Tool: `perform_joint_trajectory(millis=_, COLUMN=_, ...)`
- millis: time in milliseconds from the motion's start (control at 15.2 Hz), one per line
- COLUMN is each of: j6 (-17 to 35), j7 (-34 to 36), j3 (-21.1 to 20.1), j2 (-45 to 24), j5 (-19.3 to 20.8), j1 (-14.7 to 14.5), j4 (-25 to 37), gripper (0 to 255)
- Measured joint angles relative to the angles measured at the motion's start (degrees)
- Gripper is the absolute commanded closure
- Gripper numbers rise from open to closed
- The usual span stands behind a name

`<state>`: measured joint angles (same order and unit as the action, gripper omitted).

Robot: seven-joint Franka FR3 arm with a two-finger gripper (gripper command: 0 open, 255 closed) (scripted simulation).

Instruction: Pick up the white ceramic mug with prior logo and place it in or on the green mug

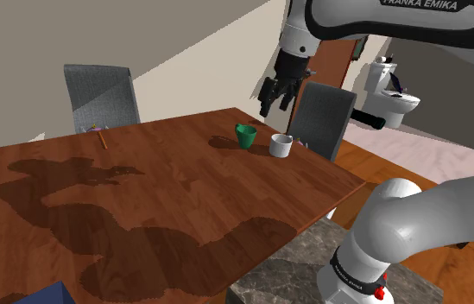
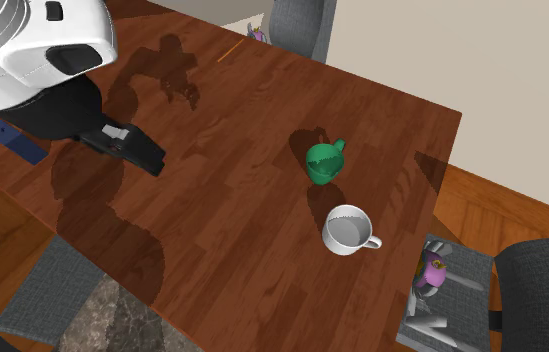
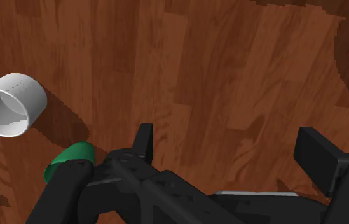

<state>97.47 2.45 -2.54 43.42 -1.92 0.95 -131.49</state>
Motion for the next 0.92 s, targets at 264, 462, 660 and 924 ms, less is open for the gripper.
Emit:
perform_joint_trajectory(millis=264, j6=2.4, j7=-1.9, j3=1.6, j2=-1.8, j5=1.1, j1=0.7, j4=-1.1, gripper=0)
perform_joint_trajectory(millis=462, j6=6.2, j7=-4.4, j3=3.8, j2=-4.2, j5=2.5, j1=1.7, j4=-3.1, gripper=0)
perform_joint_trajectory(millis=660, j6=9.6, j7=-7.6, j3=6.6, j2=-7.4, j5=4.1, j1=2.9, j4=-3.9, gripper=0)
perform_joint_trajectory(millis=924, j6=14.7, j7=-10.9, j3=9.7, j2=-12.7, j5=5.6, j1=4.1, j4=-4.4, gripper=0)
